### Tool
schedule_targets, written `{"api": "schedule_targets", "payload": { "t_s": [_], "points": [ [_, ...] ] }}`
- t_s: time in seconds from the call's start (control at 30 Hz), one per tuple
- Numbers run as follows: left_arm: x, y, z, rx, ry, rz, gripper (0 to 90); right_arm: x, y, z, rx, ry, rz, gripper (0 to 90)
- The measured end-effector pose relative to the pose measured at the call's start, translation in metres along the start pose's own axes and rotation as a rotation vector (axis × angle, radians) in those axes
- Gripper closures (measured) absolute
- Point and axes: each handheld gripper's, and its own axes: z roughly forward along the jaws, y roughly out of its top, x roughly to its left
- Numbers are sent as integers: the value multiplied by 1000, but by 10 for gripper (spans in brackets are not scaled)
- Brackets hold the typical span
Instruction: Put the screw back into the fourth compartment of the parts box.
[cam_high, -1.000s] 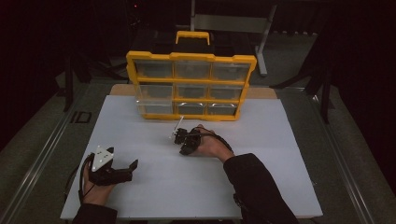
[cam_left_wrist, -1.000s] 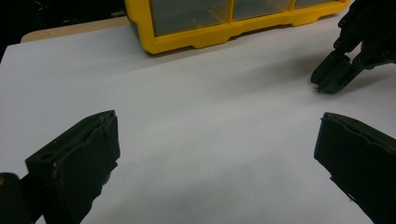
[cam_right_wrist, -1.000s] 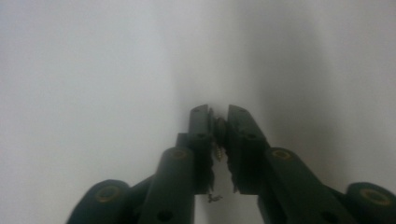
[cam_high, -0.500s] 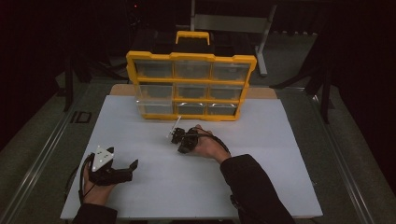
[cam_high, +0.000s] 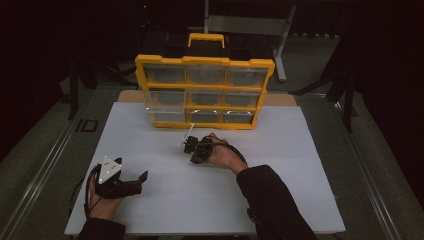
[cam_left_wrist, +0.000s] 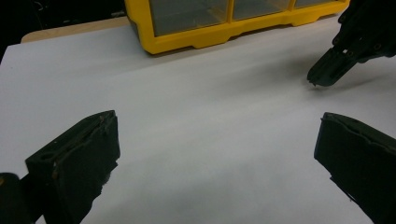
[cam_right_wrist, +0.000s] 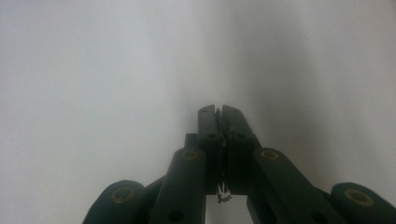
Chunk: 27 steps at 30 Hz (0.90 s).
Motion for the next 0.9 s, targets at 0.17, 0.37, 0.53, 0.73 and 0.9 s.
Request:
{"api": "schedule_targets", "payload": {
  "t_s": [0.17, 0.37, 0.53, 0.73, 0.9],
  "points": [
    [0, 0, 0, -1, 0, -1, 9, 1, 4, -11, -16, -3, -8, 870],
    [0, 0, 0, -2, 0, -2, 9, 0, 8, -25, -32, -12, -28, 869],
    [0, 0, 0, -1, 0, -1, 9, -1, 10, -35, -40, -17, -39, 869],
    [0, 0, 0, 0, 1, 1, 9, -1, 13, -47, -47, -27, -47, 869],
    [0, 0, 0, -3, 1, -2, 9, -2, 17, -58, -57, -33, -57, 869]
  ]
}}
